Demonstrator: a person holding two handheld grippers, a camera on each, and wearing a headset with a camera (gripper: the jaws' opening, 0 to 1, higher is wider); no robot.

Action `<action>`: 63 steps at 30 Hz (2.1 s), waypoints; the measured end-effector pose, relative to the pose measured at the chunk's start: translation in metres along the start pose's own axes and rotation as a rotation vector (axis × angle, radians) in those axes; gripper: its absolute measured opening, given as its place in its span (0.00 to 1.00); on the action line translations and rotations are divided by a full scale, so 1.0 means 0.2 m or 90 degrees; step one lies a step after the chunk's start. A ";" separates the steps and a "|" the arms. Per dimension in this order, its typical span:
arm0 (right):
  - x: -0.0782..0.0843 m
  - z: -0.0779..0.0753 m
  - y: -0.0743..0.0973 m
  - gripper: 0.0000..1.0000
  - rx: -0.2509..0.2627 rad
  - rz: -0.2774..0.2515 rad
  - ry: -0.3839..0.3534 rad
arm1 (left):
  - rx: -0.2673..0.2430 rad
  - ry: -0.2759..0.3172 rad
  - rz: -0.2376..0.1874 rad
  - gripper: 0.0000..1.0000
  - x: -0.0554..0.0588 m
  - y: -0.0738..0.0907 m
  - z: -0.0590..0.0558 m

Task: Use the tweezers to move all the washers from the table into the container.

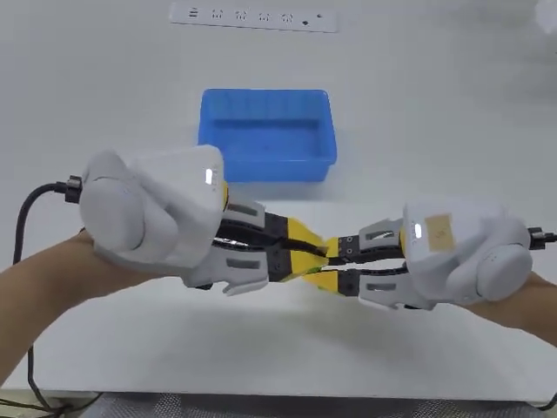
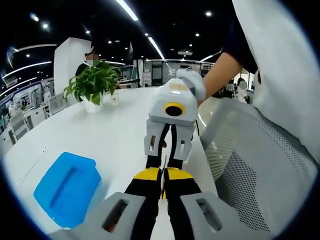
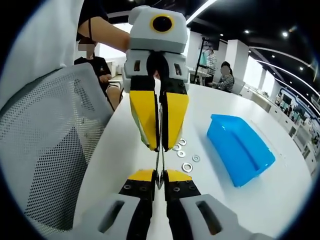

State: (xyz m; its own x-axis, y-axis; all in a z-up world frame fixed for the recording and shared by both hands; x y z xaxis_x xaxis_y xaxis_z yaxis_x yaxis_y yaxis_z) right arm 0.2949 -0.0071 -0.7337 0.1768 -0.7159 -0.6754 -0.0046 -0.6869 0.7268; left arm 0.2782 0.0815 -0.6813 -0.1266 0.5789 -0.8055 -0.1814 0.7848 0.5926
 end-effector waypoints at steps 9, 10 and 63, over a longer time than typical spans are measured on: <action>-0.08 0.11 -0.03 0.11 0.004 0.000 -0.004 | 0.002 0.019 0.011 0.06 0.04 0.10 -0.09; -0.09 0.11 -0.03 0.11 0.008 0.001 -0.004 | -0.004 0.020 0.010 0.06 0.05 0.11 -0.09; 0.17 0.05 0.05 0.49 0.000 0.038 -0.163 | -0.056 -0.017 0.030 0.06 -0.02 0.02 0.20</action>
State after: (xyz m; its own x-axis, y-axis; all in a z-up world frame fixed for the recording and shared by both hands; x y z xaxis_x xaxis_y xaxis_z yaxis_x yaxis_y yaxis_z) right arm 0.2912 -0.0393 -0.7497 -0.0794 -0.7636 -0.6408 -0.0080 -0.6423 0.7664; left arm 0.3168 0.0916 -0.6752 -0.1119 0.6211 -0.7757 -0.2613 0.7347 0.6260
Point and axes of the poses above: the centre of the closed fingertips' face, and the gripper's own axes: y roughly backward along the fingers, z roughly to its left, x roughly out of its underside, the point moved 7 cm from there along y, roughly backward along the fingers, and after that the axes turned 13 degrees about z, right-handed, at the moved point
